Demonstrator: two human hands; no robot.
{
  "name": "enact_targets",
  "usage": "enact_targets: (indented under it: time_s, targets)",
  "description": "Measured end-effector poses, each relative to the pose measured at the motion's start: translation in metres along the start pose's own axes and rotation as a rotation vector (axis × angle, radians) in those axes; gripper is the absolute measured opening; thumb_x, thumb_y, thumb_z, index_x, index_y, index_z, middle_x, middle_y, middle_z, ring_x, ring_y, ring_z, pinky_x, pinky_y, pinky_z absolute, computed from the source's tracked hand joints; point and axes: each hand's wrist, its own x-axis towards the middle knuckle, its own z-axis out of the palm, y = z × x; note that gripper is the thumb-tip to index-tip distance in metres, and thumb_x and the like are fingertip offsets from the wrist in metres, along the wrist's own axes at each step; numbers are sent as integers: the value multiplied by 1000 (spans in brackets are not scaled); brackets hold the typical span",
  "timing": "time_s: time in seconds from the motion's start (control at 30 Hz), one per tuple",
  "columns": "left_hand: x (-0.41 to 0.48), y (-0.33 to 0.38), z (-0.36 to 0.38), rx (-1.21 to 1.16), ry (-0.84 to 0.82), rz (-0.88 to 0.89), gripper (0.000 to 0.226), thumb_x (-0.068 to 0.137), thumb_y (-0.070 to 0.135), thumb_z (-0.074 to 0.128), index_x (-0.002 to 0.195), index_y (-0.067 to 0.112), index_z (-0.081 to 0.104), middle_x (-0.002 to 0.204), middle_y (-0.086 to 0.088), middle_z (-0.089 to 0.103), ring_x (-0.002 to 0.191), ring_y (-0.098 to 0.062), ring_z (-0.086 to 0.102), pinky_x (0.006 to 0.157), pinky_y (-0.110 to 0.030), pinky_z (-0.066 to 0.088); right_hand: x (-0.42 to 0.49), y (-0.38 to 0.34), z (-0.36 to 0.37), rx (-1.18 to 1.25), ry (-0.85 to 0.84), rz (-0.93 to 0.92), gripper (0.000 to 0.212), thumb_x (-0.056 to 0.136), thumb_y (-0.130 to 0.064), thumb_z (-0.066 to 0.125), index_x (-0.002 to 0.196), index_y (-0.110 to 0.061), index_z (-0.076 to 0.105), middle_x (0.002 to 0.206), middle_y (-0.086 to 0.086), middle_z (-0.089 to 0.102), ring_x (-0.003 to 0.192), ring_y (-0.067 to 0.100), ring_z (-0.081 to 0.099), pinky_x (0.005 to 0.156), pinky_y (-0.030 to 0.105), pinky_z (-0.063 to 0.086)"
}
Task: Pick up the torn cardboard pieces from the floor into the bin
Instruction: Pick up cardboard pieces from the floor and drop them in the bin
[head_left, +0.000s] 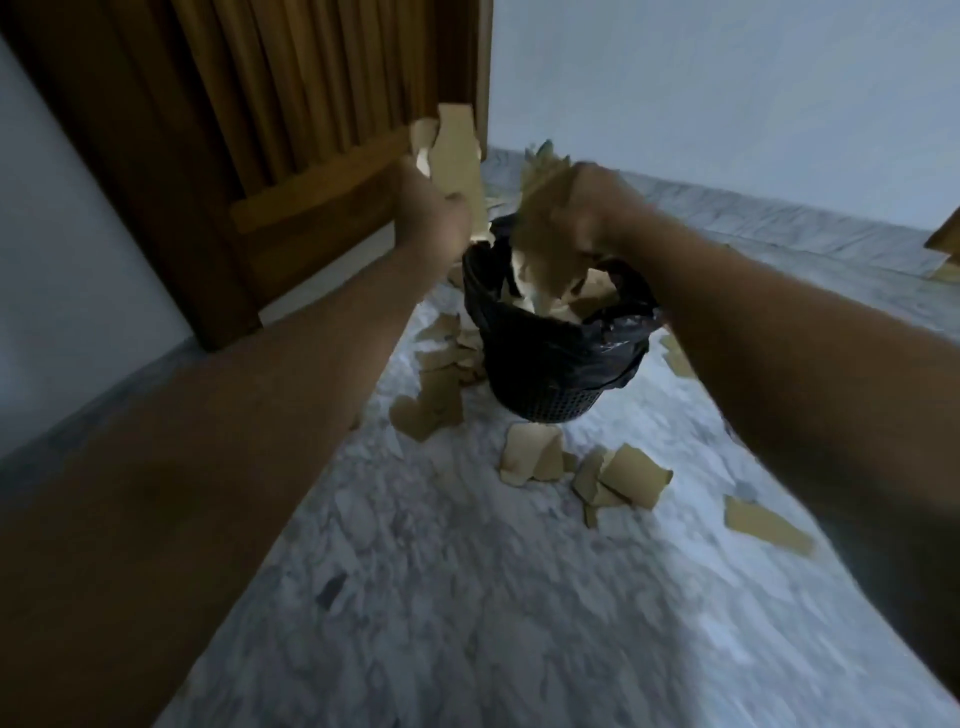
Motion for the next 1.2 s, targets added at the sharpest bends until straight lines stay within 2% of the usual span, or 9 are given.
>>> enact_targets:
  time_s: [0.17, 0.27, 0.33, 0.5, 0.67, 0.8, 0.93, 1.07, 1.2]
  targets:
    - [8, 61, 51, 163, -150, 108, 82, 94, -4, 48, 156, 25, 3, 152, -9, 35, 132, -29, 45, 102, -33, 44, 22, 61, -40, 280, 272, 248, 46, 99, -21, 52, 137, 1, 38, 136, 26, 46, 120, 42, 51, 93, 46, 48]
    - [4, 56, 76, 365, -203, -65, 88, 97, 3, 48, 155, 22, -16, 162, -9, 8, 145, -33, 21, 117, -45, 24, 6, 81, -14, 512, -44, 300, 53, 98, -37, 59, 138, -8, 38, 124, 19, 58, 105, 38, 64, 87, 50, 58]
    - [-2, 46, 88, 467, -205, -50, 93, 95, 7, 56, 156, 20, -13, 160, -10, 12, 142, -37, 21, 115, -48, 25, -4, 99, 2, 459, -278, 337, 52, 97, -40, 62, 135, -8, 49, 117, 20, 63, 96, 38, 68, 81, 53, 61]
    - [-19, -8, 99, 511, -42, 49, 79, 95, 39, 58, 155, 20, 11, 155, -10, 30, 140, -36, 32, 109, -56, 33, -16, 146, 24, 421, -14, 380, 41, 98, -30, 60, 103, 10, 65, 92, 32, 70, 78, 45, 71, 72, 55, 61]
    - [-51, -100, 101, 222, 303, -505, 63, 100, 43, 44, 150, 9, 27, 151, -16, 34, 136, -36, 34, 112, -48, 28, -59, 201, 93, 227, -139, 545, 31, 100, -25, 50, 84, 2, 51, 75, 18, 60, 63, 30, 59, 59, 34, 50]
    - [-109, -176, 131, 593, -51, -687, 75, 99, 47, 48, 152, 3, 20, 155, -17, 28, 141, -36, 31, 117, -46, 24, -84, 223, 150, 21, -391, 470, 24, 96, -19, 53, 77, -4, 51, 96, 17, 63, 70, 28, 56, 65, 32, 45]
    - [-141, -214, 167, 766, -432, -658, 107, 86, 70, 52, 156, 7, 2, 160, -15, 14, 144, -37, 20, 115, -49, 24, -99, 222, 205, -57, -721, 336, 40, 88, -36, 73, 110, -5, 60, 123, 12, 60, 103, 32, 62, 85, 36, 52]
    - [-134, -221, 189, 895, -521, -663, 119, 80, 79, 48, 155, 6, -9, 162, -18, 4, 147, -40, 11, 120, -51, 14, -106, 223, 238, -55, -653, 284, 51, 89, -26, 70, 135, -13, 52, 130, 11, 49, 117, 32, 52, 84, 37, 45]
    - [-122, -225, 200, 946, -535, -705, 124, 72, 81, 57, 157, 17, -5, 163, -15, -3, 147, -44, 8, 119, -55, 12, -95, 218, 249, -28, -698, 205, 77, 87, -22, 72, 151, -25, 30, 144, 14, 36, 128, 41, 43, 94, 57, 49]
